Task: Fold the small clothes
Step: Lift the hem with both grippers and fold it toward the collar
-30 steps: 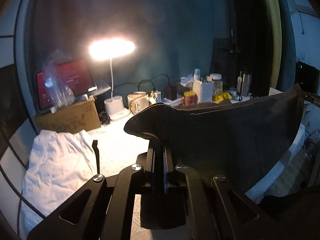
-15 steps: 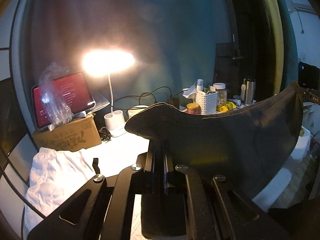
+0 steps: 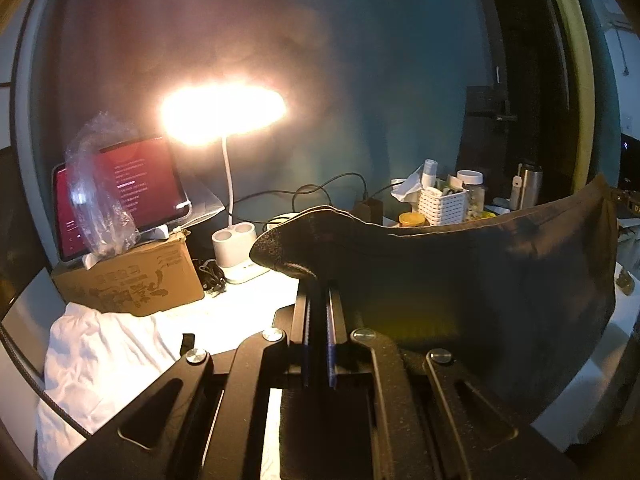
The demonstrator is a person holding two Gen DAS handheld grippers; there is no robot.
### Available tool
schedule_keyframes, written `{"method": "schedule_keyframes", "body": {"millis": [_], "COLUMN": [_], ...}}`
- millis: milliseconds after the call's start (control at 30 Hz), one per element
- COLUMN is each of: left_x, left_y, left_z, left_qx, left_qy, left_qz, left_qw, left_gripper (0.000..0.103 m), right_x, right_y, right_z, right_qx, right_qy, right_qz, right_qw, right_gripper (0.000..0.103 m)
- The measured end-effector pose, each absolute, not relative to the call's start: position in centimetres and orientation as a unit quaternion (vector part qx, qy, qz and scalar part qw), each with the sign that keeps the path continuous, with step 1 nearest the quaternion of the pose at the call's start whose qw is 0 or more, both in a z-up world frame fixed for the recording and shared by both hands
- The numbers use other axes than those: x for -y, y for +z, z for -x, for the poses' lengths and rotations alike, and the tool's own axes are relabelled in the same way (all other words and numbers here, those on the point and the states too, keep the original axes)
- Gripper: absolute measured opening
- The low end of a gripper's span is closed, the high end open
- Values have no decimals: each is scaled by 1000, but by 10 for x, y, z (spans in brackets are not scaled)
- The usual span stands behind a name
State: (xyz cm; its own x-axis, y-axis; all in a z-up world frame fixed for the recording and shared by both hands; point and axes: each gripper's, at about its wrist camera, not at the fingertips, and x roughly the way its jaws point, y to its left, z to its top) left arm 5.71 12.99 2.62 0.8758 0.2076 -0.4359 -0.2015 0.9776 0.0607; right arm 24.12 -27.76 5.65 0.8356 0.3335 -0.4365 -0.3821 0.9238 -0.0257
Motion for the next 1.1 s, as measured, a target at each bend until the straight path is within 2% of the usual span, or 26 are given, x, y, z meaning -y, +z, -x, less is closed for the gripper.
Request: {"method": "schedule_keyframes", "body": {"millis": [1100], "left_x": [-192], "left_y": [-8], "left_z": [-213], "left_qx": [-267], "left_qy": [119], "left_qz": [-2], "left_qw": [956], "left_gripper": [5], "right_x": [202], "right_y": [5], "right_z": [-421], "right_qx": [-288], "right_qy": [192], "right_qz": [36], "right_qw": [938], "right_gripper": [4]}}
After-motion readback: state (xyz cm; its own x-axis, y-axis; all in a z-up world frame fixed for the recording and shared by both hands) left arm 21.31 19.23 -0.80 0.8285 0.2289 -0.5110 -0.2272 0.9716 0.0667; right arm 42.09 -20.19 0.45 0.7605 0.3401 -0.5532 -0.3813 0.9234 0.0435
